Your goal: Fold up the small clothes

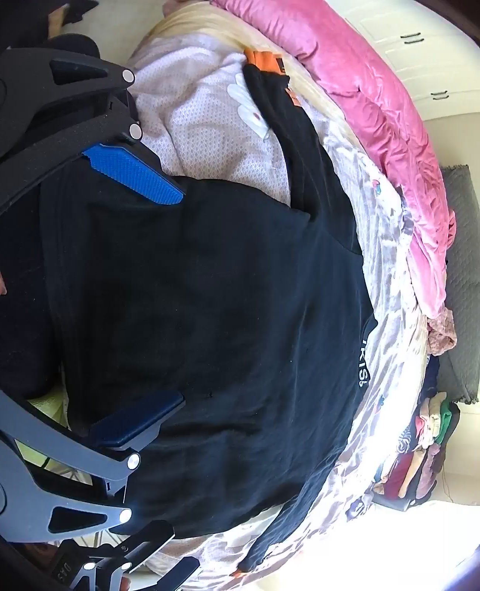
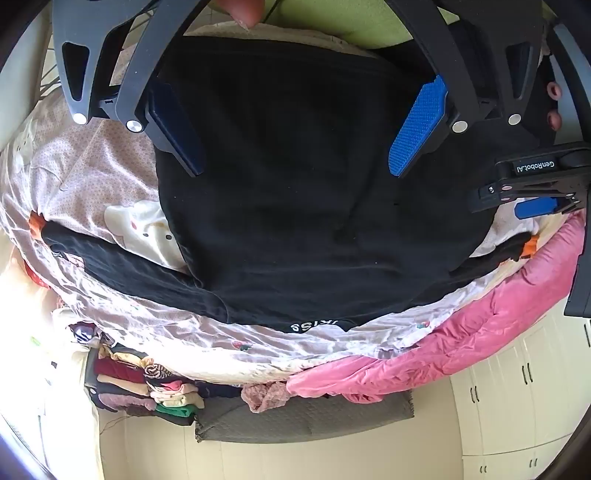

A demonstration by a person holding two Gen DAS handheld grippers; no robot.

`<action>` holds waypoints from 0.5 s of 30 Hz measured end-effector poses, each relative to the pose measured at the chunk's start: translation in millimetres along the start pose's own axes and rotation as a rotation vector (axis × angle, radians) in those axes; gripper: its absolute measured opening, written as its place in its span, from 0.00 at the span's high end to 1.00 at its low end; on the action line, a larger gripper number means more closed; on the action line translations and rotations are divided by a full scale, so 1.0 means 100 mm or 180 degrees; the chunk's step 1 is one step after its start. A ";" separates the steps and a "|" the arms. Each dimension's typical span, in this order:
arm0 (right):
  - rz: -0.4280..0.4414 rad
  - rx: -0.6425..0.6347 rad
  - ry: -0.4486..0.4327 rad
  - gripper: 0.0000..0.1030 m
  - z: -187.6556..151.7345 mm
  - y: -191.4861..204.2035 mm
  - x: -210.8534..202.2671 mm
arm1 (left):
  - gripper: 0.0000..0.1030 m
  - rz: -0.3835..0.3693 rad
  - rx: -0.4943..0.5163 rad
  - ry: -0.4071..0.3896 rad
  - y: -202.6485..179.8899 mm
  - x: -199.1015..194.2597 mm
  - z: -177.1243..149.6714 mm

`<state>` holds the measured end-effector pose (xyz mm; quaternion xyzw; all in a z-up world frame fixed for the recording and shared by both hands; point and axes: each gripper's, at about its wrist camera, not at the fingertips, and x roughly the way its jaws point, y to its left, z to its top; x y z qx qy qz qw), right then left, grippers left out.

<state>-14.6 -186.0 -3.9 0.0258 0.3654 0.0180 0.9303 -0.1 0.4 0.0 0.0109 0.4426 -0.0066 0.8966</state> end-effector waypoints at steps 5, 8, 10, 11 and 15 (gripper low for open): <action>-0.0017 0.0004 -0.0001 0.04 0.00 0.01 0.00 | 0.08 -0.0007 -0.0024 0.0026 0.00 0.01 0.00; -0.0017 -0.0023 -0.0011 0.04 0.01 0.04 -0.01 | 0.08 -0.0012 -0.0017 0.0026 -0.03 0.00 0.01; -0.0018 -0.0031 -0.0019 0.04 0.02 0.04 0.00 | 0.08 -0.0034 -0.0015 0.0034 -0.02 0.00 0.01; -0.0021 -0.0043 -0.0026 0.04 0.01 0.04 -0.01 | 0.08 -0.0036 -0.0017 0.0039 -0.03 0.00 0.01; -0.0004 -0.0042 -0.0034 0.04 0.01 0.03 -0.01 | 0.08 -0.0066 -0.0024 0.0028 0.02 -0.01 0.00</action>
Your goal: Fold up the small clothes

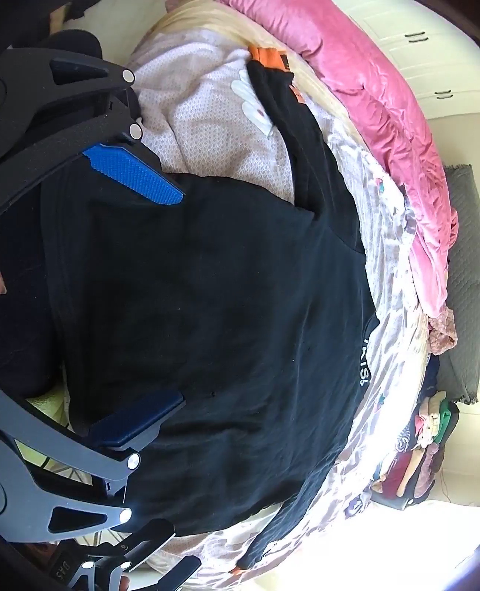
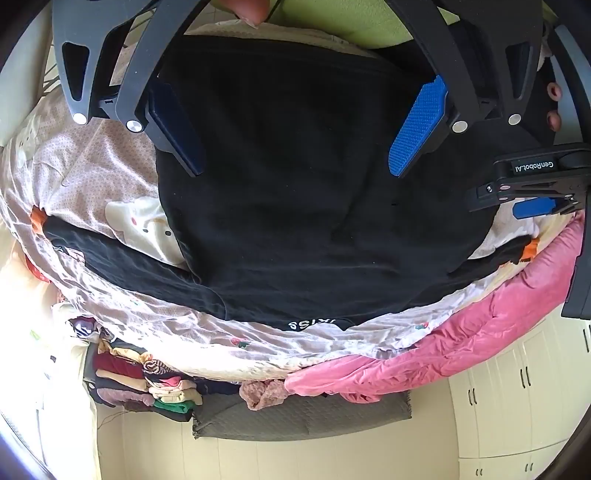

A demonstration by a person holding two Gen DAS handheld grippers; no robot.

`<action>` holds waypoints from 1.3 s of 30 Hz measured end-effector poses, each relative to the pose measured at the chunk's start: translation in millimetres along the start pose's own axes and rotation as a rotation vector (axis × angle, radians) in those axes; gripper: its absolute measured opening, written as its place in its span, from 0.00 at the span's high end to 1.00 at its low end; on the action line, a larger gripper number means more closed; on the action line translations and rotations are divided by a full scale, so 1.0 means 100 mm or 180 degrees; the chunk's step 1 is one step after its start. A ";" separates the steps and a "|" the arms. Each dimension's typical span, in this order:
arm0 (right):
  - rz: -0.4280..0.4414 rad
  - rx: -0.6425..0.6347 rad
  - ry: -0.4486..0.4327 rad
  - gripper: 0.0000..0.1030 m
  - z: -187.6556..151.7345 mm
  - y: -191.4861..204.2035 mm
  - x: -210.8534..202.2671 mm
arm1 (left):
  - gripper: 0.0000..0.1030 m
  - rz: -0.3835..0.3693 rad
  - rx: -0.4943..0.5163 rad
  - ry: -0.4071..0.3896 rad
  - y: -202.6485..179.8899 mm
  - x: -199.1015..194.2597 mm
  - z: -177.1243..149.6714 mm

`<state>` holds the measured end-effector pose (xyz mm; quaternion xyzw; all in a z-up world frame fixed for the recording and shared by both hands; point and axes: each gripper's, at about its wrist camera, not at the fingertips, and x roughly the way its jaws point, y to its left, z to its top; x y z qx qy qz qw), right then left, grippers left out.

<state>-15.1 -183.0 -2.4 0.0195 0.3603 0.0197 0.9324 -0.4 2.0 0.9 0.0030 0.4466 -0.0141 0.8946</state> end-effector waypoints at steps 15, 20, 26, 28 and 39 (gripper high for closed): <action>0.0024 -0.0030 0.0013 0.04 0.00 0.04 0.01 | 0.08 -0.0027 -0.0008 0.0002 0.02 0.02 -0.01; 0.0020 -0.0038 0.0014 0.04 0.00 0.04 0.02 | 0.08 -0.0031 -0.0019 0.0006 0.02 0.02 -0.01; 0.0018 -0.0060 0.0013 0.04 0.01 0.05 0.03 | 0.08 -0.0028 -0.0008 0.0002 0.02 0.03 -0.02; 0.0013 -0.0056 0.0018 0.04 0.01 0.06 0.03 | 0.08 -0.0025 -0.0008 0.0001 0.02 0.03 -0.02; 0.0016 -0.0055 0.0013 0.04 0.01 0.06 0.03 | 0.08 -0.0022 0.0004 0.0003 0.01 0.02 -0.02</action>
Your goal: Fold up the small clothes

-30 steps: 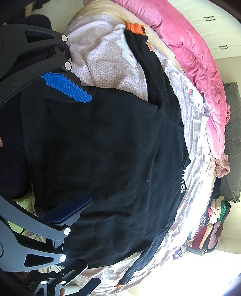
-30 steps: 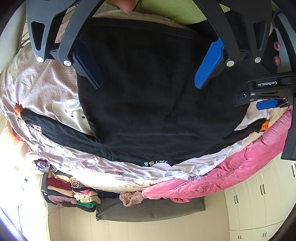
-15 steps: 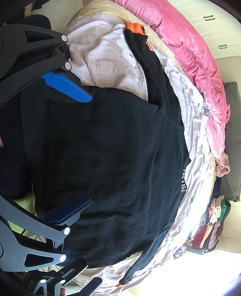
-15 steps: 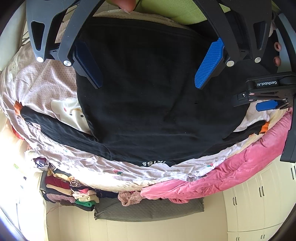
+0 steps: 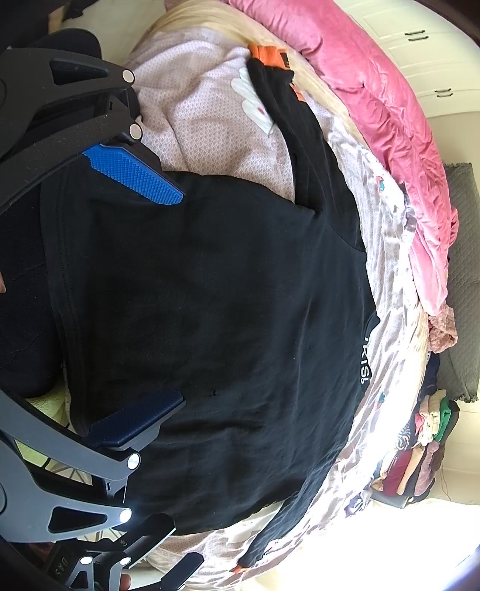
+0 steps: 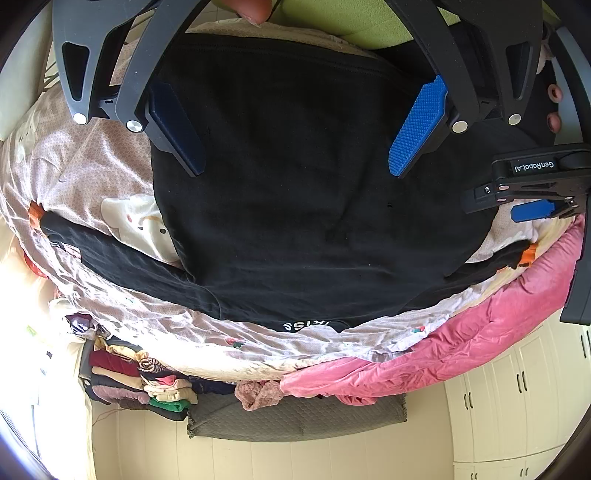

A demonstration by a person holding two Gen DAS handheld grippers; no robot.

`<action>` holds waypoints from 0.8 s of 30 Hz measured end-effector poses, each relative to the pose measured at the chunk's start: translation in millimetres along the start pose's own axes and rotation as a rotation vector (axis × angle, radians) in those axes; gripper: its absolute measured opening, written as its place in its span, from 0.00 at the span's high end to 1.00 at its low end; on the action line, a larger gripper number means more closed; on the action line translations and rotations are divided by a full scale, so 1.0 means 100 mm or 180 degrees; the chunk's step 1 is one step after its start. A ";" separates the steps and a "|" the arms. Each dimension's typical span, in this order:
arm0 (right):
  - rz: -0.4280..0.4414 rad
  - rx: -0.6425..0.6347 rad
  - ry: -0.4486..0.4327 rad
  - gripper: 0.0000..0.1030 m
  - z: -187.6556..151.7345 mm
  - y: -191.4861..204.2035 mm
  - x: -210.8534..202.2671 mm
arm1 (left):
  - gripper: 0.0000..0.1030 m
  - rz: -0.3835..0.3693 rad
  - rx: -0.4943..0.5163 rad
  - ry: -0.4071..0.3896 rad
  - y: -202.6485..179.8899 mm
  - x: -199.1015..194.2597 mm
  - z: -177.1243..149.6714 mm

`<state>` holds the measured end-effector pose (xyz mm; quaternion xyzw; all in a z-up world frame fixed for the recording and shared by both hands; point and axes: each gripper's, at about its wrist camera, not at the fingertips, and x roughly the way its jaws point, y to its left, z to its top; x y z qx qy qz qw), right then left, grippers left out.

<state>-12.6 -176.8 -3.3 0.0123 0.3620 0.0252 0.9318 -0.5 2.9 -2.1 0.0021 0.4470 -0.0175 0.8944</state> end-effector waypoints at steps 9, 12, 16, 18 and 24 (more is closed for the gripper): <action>0.0000 -0.0001 0.0003 0.04 0.00 0.01 0.01 | 0.08 0.0006 -0.0001 0.0000 -0.01 0.00 0.00; 0.0002 -0.0007 -0.0008 0.04 0.00 0.01 -0.01 | 0.08 0.0009 0.0001 0.0004 -0.01 0.00 0.00; 0.0009 -0.0002 -0.0012 0.04 0.01 0.00 -0.01 | 0.08 0.0014 0.0000 -0.0001 -0.01 0.00 0.01; -0.0003 0.0020 -0.0026 0.04 0.02 -0.02 -0.01 | 0.08 0.0011 0.0009 -0.0011 0.00 0.01 0.02; -0.0011 0.0045 -0.0046 0.04 0.07 -0.06 0.01 | 0.08 0.0019 -0.0014 -0.0016 0.00 0.04 0.09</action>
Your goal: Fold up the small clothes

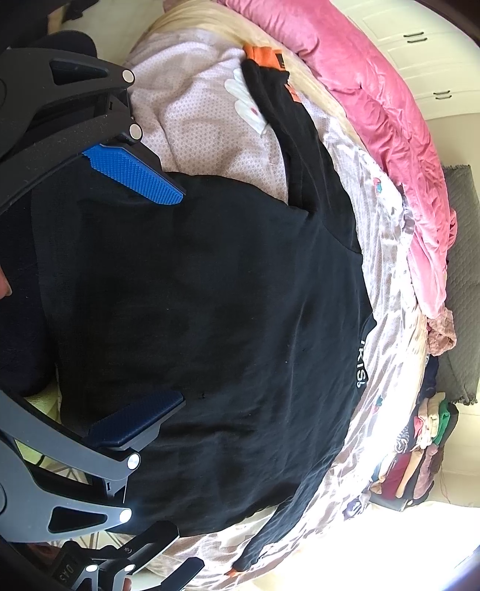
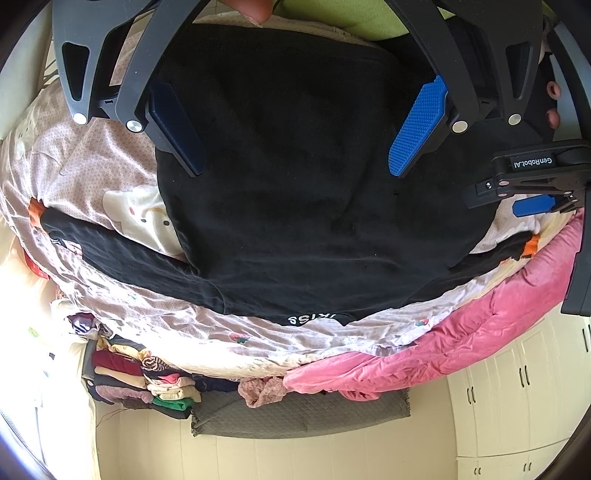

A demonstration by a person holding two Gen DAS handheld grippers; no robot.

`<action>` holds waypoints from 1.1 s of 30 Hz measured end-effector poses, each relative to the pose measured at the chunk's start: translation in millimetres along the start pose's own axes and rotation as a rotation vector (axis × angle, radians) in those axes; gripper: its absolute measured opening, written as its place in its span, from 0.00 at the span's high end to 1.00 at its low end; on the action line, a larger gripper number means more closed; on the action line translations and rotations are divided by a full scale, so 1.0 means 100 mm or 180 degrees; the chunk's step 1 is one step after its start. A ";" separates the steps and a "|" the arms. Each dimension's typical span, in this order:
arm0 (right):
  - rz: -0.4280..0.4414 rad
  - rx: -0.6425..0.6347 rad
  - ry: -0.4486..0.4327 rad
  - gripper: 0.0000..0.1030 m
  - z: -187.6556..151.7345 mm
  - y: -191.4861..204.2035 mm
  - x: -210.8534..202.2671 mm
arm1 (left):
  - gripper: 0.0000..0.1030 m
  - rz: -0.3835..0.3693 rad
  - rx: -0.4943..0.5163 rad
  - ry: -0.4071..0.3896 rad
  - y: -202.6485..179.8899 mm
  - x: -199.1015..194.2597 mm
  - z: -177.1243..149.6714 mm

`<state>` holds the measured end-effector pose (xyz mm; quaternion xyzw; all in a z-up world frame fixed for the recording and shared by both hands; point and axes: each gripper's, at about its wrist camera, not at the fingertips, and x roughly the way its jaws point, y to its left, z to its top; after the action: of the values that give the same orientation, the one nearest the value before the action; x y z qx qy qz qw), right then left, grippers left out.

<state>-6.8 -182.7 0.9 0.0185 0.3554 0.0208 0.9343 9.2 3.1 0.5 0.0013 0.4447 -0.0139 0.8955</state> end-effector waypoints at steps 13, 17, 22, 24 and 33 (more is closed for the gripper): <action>-0.0111 0.0114 -0.0087 0.04 0.22 -0.17 0.07 | 0.08 -0.0086 0.0044 -0.0079 -0.09 0.00 0.33; -0.0129 0.0173 -0.0112 0.04 0.30 -0.26 0.10 | 0.08 -0.0164 0.0083 -0.0124 -0.13 -0.01 0.46; -0.0181 0.0210 -0.0135 0.04 0.37 -0.36 0.13 | 0.08 -0.0263 0.0153 -0.0015 -0.21 0.08 0.67; -0.0205 0.0227 -0.0137 0.04 0.39 -0.41 0.15 | 0.08 -0.0284 0.0172 -0.0046 -0.25 0.09 0.76; -0.0380 0.0427 -0.0161 0.04 0.52 -0.78 0.22 | 0.08 -0.0307 0.0261 -0.0096 -0.44 0.19 1.06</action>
<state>46.5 -260.1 21.4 0.0604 0.3327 -0.0593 0.9392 104.1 -43.2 49.7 0.0164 0.4298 -0.0752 0.8996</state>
